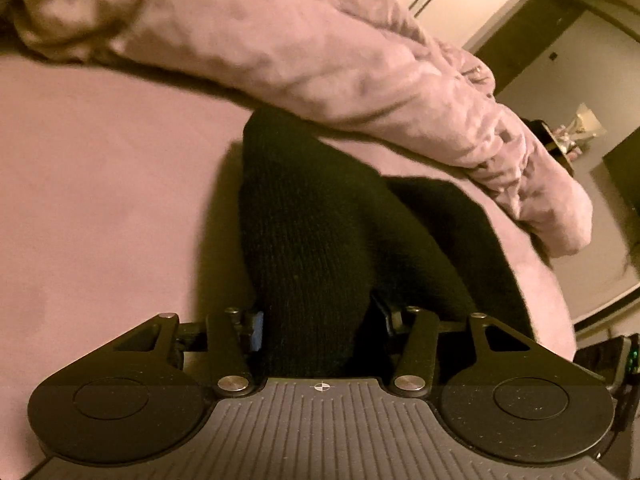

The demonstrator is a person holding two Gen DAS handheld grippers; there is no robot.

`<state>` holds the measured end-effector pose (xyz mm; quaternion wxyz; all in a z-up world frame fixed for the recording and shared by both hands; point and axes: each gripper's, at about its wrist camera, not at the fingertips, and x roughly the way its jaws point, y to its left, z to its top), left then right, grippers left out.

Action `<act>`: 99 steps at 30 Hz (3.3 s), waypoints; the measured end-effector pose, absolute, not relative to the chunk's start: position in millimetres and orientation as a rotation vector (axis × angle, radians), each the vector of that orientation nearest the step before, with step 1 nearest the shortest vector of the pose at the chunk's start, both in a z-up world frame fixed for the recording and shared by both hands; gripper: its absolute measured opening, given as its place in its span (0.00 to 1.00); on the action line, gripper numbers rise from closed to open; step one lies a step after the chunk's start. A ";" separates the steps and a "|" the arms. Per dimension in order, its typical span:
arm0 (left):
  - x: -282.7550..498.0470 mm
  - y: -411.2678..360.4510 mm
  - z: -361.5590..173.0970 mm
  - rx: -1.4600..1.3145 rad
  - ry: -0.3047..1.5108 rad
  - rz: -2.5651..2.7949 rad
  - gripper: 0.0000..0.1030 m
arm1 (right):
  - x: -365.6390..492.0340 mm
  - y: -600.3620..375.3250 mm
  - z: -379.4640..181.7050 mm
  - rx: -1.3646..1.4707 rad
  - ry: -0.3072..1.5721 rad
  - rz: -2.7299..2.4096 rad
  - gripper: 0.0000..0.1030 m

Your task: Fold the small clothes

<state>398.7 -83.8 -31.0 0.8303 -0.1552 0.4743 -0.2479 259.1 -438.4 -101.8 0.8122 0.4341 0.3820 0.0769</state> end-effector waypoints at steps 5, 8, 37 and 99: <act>380.1 -32.6 -34.8 -0.286 1.050 -0.422 0.57 | 256.5 -393.8 -106.9 0.850 0.864 0.154 0.53; 366.3 -12.5 -38.1 -0.260 1.045 -0.378 0.59 | 247.4 -385.2 -98.2 0.758 0.881 0.020 0.66; 342.1 -101.2 -47.8 0.120 0.819 -0.249 0.95 | 255.5 -306.7 -93.7 0.033 0.716 -0.153 0.00; 387.5 -106.4 -32.6 0.022 0.823 -0.161 1.00 | 299.5 -335.8 -57.2 0.215 0.564 -0.334 0.85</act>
